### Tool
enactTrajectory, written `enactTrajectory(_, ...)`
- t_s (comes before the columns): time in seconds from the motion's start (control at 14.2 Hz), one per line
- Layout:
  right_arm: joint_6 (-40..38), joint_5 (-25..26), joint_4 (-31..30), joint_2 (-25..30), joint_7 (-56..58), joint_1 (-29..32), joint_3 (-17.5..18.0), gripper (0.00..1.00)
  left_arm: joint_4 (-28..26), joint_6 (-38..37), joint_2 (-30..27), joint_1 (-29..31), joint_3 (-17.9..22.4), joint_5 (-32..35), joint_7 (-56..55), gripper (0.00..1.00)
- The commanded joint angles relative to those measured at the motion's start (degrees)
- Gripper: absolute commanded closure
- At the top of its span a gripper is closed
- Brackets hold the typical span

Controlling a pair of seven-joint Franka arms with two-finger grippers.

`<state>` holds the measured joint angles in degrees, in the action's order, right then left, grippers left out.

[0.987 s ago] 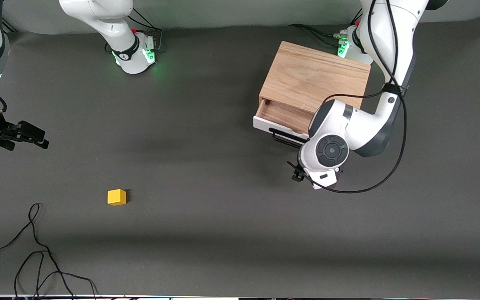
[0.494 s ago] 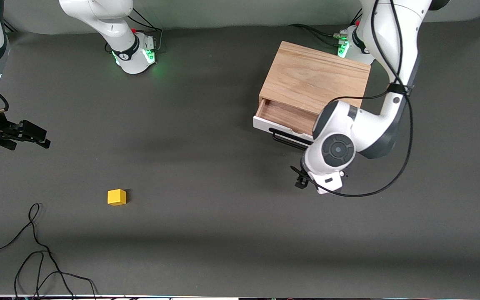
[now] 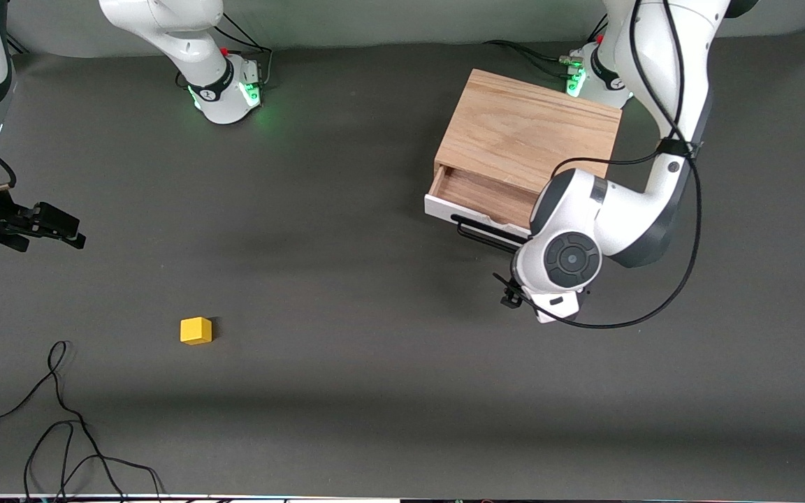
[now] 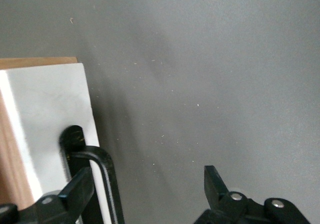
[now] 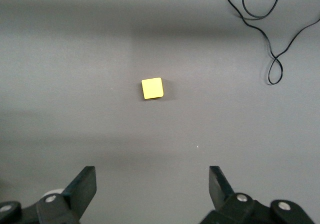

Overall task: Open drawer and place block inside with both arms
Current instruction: 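Pull the drawer handle outward with the left gripper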

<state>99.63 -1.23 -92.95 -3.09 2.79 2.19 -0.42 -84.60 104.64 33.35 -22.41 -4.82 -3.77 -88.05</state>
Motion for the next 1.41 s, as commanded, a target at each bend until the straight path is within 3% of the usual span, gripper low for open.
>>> enactTrajectory(0.0,1.27,0.53,0.58,-0.16,-0.16,0.44,0.42,0.0,-0.22,1.36,1.19,-0.44,-0.1,-0.36,-0.1,0.01)
enactTrajectory(1.34,2.5,0.97,-0.12,-0.42,-0.68,-0.08,0.59,0.0,-0.57,-1.0,2.6,-1.22,-3.09,-1.15,-0.63,0.01)
